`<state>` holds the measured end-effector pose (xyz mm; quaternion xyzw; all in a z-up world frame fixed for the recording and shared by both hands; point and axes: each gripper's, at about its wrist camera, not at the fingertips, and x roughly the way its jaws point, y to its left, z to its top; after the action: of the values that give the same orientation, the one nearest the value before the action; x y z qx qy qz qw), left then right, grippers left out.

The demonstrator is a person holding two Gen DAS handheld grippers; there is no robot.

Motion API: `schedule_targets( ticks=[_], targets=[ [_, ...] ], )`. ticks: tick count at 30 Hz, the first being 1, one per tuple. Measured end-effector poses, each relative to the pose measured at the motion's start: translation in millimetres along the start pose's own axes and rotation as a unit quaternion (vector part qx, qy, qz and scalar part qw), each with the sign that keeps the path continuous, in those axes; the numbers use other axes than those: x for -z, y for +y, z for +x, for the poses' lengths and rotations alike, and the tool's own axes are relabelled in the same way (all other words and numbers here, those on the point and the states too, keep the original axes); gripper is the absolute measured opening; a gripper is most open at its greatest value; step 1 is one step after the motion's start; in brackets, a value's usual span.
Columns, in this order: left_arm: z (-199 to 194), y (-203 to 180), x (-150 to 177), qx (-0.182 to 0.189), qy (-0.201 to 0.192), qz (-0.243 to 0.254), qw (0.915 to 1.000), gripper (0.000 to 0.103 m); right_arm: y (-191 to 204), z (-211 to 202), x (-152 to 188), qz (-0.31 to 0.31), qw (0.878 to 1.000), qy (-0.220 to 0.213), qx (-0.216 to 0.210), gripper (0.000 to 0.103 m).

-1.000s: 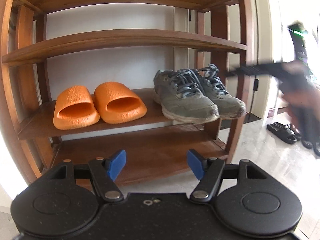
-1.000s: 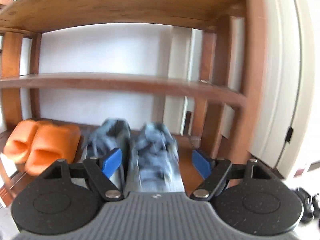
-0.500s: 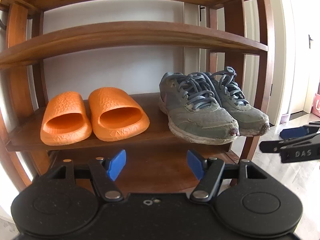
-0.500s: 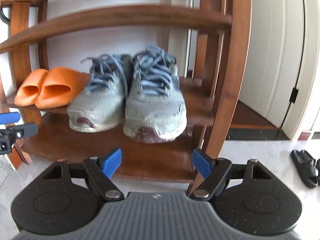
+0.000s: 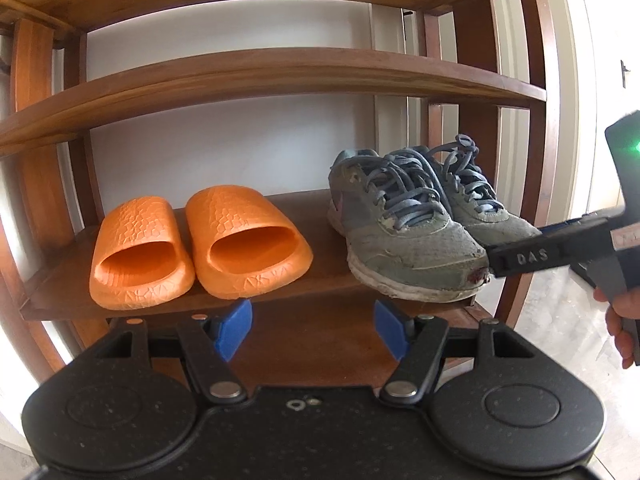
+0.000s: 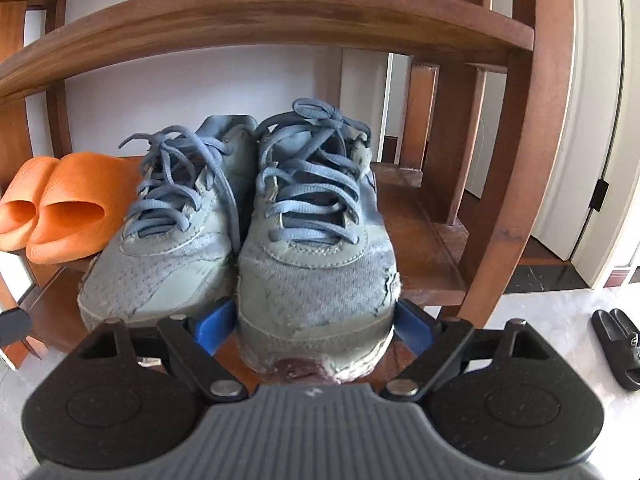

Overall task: Organize scattered shoes
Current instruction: 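Open the right tool and push the sneakers beside the orange slides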

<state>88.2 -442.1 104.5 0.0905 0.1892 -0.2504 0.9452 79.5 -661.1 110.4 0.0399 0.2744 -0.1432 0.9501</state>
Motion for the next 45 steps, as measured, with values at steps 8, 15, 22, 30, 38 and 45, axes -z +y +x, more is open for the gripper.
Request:
schedule_targets(
  ticks=[8, 15, 22, 30, 38, 45],
  targets=[
    [-6, 1, 1, 0.002, 0.001, 0.003, 1.0, 0.068, 13, -29, 30, -0.023, 0.998, 0.037, -0.042, 0.088],
    [-3, 10, -8, -0.039, -0.005, -0.014, 0.9991, 0.068, 42, -3, 8, -0.01, 0.993, 0.06, -0.105, 0.087],
    [-8, 23, -9, -0.053, -0.004, -0.014, 0.9985, 0.068, 68, 25, -9, 0.006, 0.992, 0.061, -0.111, 0.087],
    [-7, 45, -7, -0.055, 0.0, -0.026, 0.9982, 0.068, 53, -8, 23, -0.005, 0.992, 0.064, -0.109, 0.088],
    [-4, 46, -10, -0.052, -0.004, -0.021, 0.9984, 0.068, 31, -3, 18, 0.013, 0.987, 0.077, -0.139, 0.088],
    [-10, 49, -8, -0.056, -0.008, -0.016, 0.9983, 0.068, 39, 19, -18, 0.044, 0.984, 0.084, -0.151, 0.086]
  ],
)
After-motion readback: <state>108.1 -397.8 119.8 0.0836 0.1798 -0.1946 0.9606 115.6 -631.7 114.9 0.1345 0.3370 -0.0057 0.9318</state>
